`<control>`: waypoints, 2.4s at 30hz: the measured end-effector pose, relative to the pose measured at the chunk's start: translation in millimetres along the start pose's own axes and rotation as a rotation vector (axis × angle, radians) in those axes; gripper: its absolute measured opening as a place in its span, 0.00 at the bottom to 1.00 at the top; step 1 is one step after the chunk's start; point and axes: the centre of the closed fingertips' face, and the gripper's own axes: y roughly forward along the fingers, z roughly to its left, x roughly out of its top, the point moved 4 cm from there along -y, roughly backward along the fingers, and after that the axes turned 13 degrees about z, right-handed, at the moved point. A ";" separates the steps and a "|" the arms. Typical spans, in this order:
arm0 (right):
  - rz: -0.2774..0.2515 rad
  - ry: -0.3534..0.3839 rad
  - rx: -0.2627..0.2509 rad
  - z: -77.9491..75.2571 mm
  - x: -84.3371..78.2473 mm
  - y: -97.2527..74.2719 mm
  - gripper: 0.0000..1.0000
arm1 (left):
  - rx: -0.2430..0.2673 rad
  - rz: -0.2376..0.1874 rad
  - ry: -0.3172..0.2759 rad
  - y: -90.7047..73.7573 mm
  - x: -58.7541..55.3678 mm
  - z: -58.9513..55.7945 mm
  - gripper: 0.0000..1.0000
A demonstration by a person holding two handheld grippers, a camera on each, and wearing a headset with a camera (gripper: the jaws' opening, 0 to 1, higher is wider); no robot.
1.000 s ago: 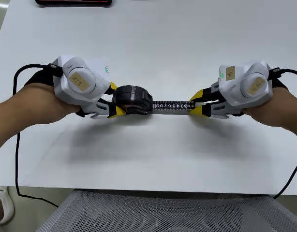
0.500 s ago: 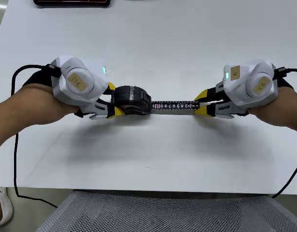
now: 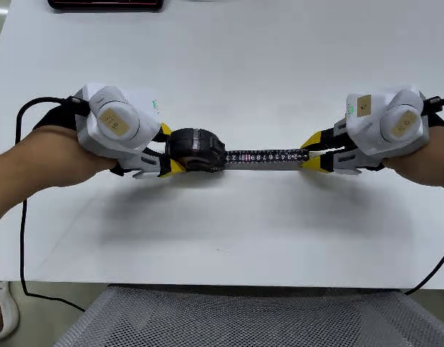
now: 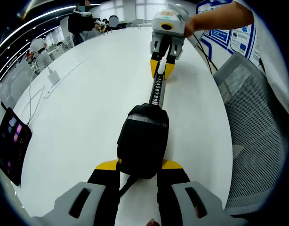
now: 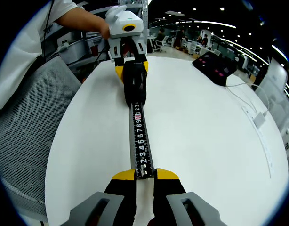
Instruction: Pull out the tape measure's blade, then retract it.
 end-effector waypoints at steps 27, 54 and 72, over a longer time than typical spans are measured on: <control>0.029 0.021 -0.011 1.2 -22.8 -9.7 0.08 | 0.001 0.000 0.001 -0.4 0.6 0.1 0.24; 0.061 0.029 -0.023 4.2 -44.0 -18.4 0.08 | 0.001 0.001 0.000 0.0 0.9 -0.4 0.24; 0.090 0.049 -0.027 4.7 -60.9 -25.2 0.08 | 0.001 0.002 0.004 -0.5 1.4 -1.2 0.24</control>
